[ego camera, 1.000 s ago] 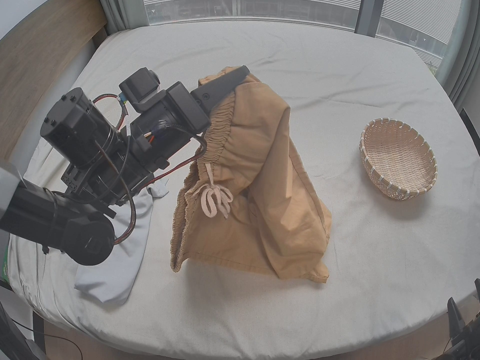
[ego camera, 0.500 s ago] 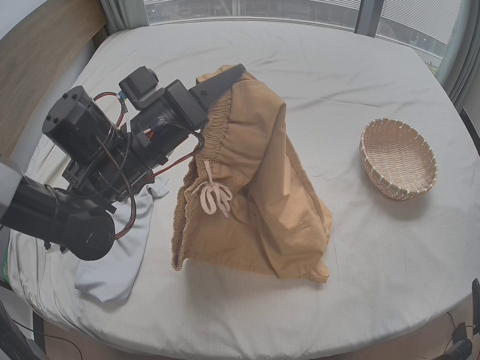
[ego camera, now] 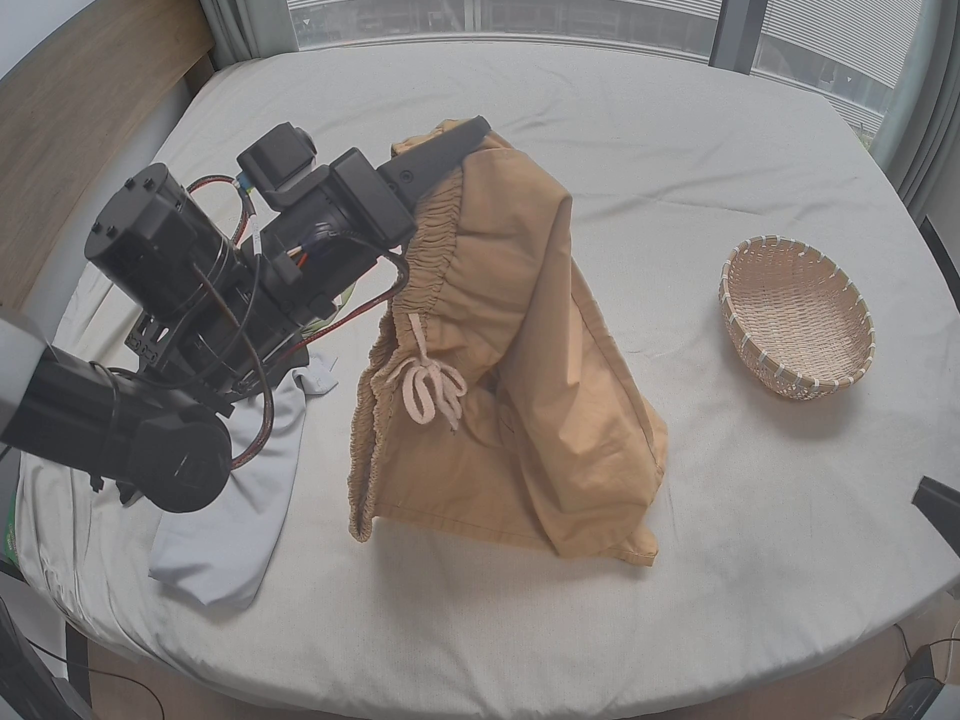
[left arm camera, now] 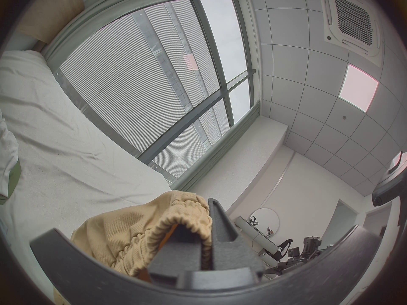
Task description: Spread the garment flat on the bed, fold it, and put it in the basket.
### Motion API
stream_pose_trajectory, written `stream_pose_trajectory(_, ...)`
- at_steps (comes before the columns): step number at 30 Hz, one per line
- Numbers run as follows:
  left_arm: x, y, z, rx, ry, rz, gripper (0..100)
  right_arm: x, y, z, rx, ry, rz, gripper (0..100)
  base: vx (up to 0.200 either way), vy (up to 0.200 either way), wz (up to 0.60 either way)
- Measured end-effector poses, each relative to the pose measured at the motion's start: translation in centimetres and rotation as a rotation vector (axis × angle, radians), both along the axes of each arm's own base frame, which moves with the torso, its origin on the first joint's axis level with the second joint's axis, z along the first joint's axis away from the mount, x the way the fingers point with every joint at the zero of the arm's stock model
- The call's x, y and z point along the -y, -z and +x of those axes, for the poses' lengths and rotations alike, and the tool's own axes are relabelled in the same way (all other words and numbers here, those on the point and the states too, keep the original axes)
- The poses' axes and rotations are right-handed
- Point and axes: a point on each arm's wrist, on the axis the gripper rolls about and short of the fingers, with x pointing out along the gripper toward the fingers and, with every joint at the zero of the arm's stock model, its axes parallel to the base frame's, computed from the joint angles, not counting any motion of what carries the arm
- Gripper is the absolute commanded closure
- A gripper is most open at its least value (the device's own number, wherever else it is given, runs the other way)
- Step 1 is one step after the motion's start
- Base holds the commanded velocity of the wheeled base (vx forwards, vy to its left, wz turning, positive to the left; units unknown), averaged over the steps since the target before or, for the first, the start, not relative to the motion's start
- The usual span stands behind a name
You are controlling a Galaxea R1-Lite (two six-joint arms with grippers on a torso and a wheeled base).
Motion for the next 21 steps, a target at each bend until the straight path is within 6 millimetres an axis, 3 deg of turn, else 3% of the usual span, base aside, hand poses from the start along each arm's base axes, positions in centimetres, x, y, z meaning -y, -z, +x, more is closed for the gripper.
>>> stream_pose_trajectory(14, 0.1, -0.1, 0.1, 0.004, 0.002, -0.002, 100, -3.5, 1.2, 8.9, -0.17, -0.047, -0.001, 0, 0.0, 0.0, 0.0)
stream_pose_trajectory(21, 0.1, -0.1, 0.1, 0.004, 0.0, -0.003, 100, -4.9, 3.4, 12.3, -0.251, -0.064, 0.032, 0, 0.0, 0.0, 0.0)
